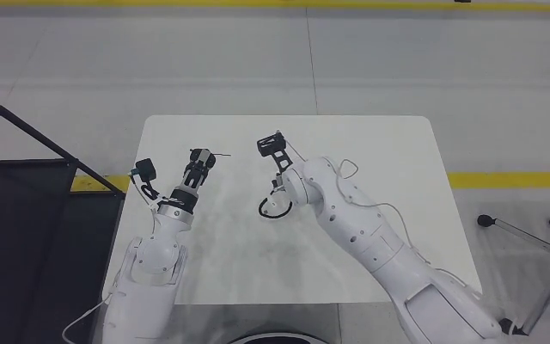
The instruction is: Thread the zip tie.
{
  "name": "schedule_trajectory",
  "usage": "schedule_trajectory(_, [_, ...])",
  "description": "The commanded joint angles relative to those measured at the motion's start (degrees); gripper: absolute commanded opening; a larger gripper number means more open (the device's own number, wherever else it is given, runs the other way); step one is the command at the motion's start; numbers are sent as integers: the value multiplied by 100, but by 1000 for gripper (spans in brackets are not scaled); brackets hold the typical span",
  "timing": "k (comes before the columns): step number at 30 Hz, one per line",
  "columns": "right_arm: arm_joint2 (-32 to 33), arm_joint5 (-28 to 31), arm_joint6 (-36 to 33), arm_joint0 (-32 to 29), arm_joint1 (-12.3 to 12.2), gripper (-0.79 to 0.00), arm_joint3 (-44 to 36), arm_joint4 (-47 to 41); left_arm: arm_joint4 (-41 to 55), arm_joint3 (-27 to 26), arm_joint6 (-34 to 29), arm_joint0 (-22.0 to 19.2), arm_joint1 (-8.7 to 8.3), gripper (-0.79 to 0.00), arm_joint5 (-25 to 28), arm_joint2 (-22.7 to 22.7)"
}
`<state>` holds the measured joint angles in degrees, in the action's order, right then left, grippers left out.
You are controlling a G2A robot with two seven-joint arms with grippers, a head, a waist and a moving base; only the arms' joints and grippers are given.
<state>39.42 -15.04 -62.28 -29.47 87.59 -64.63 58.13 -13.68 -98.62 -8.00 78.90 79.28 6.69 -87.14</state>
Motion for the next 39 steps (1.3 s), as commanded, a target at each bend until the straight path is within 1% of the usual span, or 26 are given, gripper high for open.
schedule_trajectory(1, [45, -12, 5, -37, -5, -785, -63, 54, 0, 0, 0, 0, 0, -785, 0, 0])
schedule_trajectory(7, [202, -89, 46, -167, -35, -785, -327, 297, 0, 0, 0, 0, 0, -785, 0, 0])
schedule_trajectory(11, [437, -207, 163, -315, -102, -785, -727, 554, 0, 0, 0, 0, 0, -785, 0, 0])
schedule_trajectory(14, [728, -251, 233, -524, -197, -785, -1238, 792, -19, -2, -62, 4, -3, -785, 7, 46])
schedule_trajectory(18, [1259, -67, 302, -974, -366, -785, -2149, 1045, 16, 127, -435, -148, -18, -785, 80, 167])
schedule_trajectory(22, [1817, 469, 464, -1530, -522, -785, -3079, 1035, -13, 338, -1044, -385, -52, -785, 185, 285])
schedule_trajectory(25, [2245, 1138, 813, -1988, -631, -785, -3739, 830, -74, 513, -1603, -577, -85, -785, 365, 395])
schedule_trajectory(29, [2758, 2033, 1124, -2543, -750, -785, -4349, 358, -60, 710, -2368, -831, -126, -785, 711, 583])
schedule_trajectory(32, [3102, 2615, 1243, -2842, -821, -785, -4643, -75, 225, 857, -2896, -1041, -145, -785, 936, 700])
schedule_trajectory(36, [3480, 2897, 1621, -3196, -886, -785, -4982, -315, 464, 1030, -3338, -1318, -159, -785, 1091, 866])
schedule_trajectory(39, [3715, 2994, 1887, -3504, -927, -785, -5288, -435, 894, 1164, -3611, -1520, -152, -785, 1046, 992])
